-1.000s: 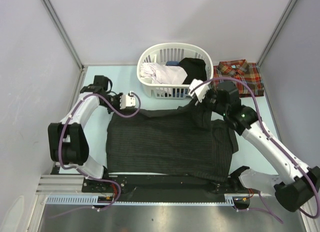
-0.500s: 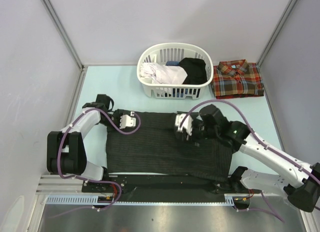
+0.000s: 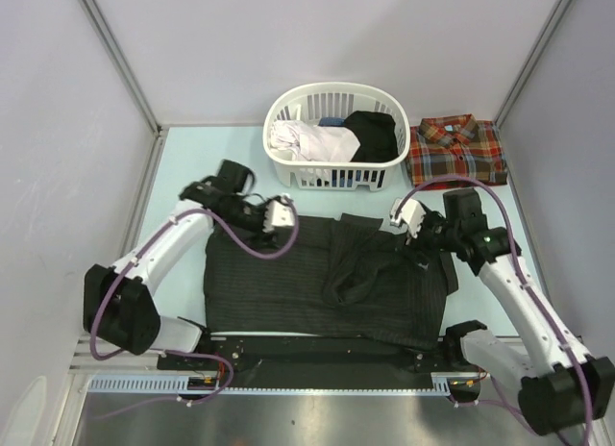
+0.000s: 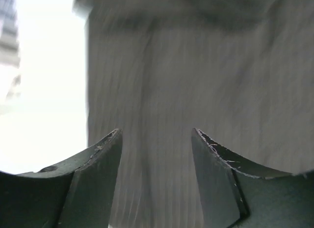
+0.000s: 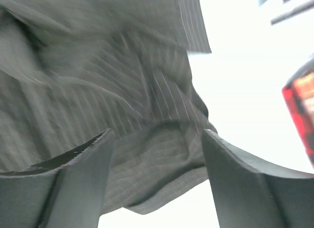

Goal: Fold and stack the long sleeve shirts
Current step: Fold the shirt

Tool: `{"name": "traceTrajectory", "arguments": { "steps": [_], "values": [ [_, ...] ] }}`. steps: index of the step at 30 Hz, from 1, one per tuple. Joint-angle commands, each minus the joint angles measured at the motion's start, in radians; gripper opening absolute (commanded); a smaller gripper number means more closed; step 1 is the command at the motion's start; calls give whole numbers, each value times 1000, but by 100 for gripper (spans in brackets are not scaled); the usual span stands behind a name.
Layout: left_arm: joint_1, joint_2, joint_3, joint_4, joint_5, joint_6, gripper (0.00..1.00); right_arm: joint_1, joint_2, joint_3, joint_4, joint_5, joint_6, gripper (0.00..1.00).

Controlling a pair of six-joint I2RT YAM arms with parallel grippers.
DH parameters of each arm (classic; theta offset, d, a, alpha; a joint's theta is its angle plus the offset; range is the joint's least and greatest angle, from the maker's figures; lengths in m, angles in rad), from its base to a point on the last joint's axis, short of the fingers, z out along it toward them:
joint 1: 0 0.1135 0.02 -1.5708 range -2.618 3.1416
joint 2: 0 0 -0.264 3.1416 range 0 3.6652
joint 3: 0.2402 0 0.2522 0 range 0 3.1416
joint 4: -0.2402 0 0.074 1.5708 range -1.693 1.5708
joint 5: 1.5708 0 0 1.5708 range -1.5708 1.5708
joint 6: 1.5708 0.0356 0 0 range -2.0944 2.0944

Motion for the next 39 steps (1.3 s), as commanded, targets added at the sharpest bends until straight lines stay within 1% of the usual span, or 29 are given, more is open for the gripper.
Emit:
{"name": "traceTrajectory", "arguments": {
  "steps": [1, 2, 5, 6, 7, 10, 13, 16, 19, 20, 22, 23, 24, 25, 26, 27, 28, 31, 33, 36, 37, 39],
  "values": [
    [-213, -1, -31, 162, 102, -284, 64, -167, 96, -39, 2, -126, -246, 72],
    [-286, 21, -32, 209, 101, -300, 65, -190, 131, -47, 2, -151, -275, 72],
    [-401, 67, -25, 286, 71, -352, 67, -241, 194, -68, 44, -169, -354, 72],
    [-420, 106, -20, 301, 71, -378, 67, -249, 208, -90, 67, -168, -366, 72],
    [-454, 124, -9, 312, 64, -387, 67, -250, 222, -94, 124, -165, -372, 72],
    [-494, 183, -5, 337, 42, -384, 69, -258, 296, -82, 198, -166, -374, 72],
    [-528, 216, -14, 380, 36, -375, 70, -261, 362, -64, 235, -160, -395, 70],
    [-570, 240, 17, 413, 36, -416, 71, -264, 418, -50, 262, -149, -403, 69],
    [-616, 252, 38, 491, 15, -500, 72, -264, 463, -41, 304, -145, -385, 68],
    [-629, 260, 44, 511, -22, -557, 72, -265, 475, -35, 313, -145, -372, 68],
    [-658, 274, 67, 566, -72, -623, 72, -264, 497, -24, 325, -149, -356, 68],
    [-664, 283, 71, 593, -97, -695, 72, -264, 500, -24, 331, -149, -352, 65],
    [-670, 288, 65, 617, -164, -727, 72, -267, 503, -26, 350, -149, -349, 63],
    [-681, 289, 60, 665, -186, -754, 72, -267, 503, -29, 362, -148, -333, 61],
    [-687, 288, 54, 686, -211, -790, 73, -272, 506, -29, 368, -148, -325, 55],
    [-693, 286, 37, 711, -256, -806, 73, -273, 508, -26, 370, -148, -317, 53],
    [-707, 286, 32, 751, -269, -815, 73, -278, 509, -24, 368, -148, -306, 51],
    [-744, 295, 34, 798, -320, -841, 74, -290, 512, -18, 367, -149, -280, 46],
    [-758, 320, 47, 805, -326, -858, 74, -296, 520, -7, 358, -152, -271, 40],
    [-772, 373, 70, 803, -389, -899, 69, -301, 532, 2, 348, -149, -244, 32],
    [-772, 386, 75, 797, -433, -903, 65, -301, 535, 2, 348, -148, -242, 30],
    [-772, 406, 78, 795, -470, -903, 63, -301, 537, -1, 344, -149, -233, 23]
  ]
}}
